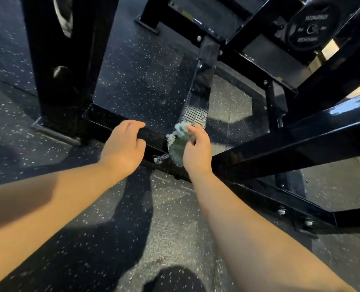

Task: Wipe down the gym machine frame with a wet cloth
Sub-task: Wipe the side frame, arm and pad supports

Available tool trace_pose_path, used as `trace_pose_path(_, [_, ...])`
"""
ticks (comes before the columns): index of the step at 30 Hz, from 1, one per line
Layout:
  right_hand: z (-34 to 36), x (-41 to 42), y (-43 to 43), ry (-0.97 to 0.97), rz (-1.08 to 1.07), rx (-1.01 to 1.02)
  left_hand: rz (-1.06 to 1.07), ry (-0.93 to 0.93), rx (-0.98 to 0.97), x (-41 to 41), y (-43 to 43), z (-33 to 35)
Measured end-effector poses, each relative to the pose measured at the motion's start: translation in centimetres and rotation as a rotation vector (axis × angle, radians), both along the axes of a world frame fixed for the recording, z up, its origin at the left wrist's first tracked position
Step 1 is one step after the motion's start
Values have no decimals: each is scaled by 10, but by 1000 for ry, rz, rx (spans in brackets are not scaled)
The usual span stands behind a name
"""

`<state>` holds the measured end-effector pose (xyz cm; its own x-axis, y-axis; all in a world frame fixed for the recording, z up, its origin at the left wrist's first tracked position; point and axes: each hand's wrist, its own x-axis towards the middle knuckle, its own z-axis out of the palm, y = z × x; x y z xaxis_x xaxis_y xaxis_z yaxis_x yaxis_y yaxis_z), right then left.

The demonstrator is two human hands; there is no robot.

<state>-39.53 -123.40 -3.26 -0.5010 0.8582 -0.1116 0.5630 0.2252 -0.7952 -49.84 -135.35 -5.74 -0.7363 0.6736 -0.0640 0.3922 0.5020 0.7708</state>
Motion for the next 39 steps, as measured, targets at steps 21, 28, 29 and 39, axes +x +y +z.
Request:
trace_pose_path(21, [-17,26,13,-563,664,504,-123,-74,-185,20,59,19])
trace_pose_path(28, [67,51,28,-1296,952,798,-36,-622,-24,65,93,56])
trace_pose_path(29, [75,51,27,-1343,964,816,-15,-674,-5,73,94,59])
trace_pose_path(39, [250,85,56,-1435,428,1042,-87,-1098,221,130,119,140])
